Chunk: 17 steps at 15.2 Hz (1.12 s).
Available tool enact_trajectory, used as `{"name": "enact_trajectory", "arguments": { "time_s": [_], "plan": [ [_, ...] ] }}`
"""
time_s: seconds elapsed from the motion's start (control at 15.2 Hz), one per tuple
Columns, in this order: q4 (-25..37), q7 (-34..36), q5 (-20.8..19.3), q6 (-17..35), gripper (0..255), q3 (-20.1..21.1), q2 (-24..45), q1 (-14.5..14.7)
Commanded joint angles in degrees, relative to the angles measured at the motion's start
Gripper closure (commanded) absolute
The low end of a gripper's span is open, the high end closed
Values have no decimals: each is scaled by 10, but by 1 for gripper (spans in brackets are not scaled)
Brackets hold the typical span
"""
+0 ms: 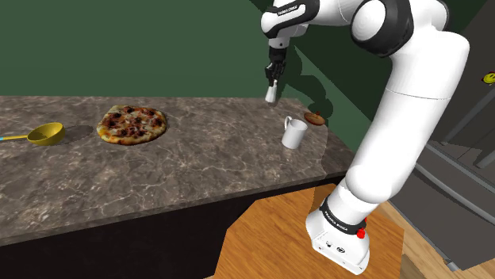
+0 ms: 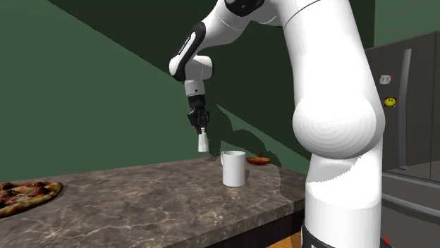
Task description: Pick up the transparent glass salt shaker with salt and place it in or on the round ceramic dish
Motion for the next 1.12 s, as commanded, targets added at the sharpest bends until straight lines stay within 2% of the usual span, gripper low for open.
{"name": "enact_trajectory", "arguments": {
  "time_s": [0.0, 0.59, 1.06],
  "plan": [
    [10, -2, -1, -14, 255, -1, -4, 0],
    [60, -6, -3, -73, 255, -2, -13, 0],
    [-15, -70, -28, -58, 255, -35, -87, -35]
  ]
}}
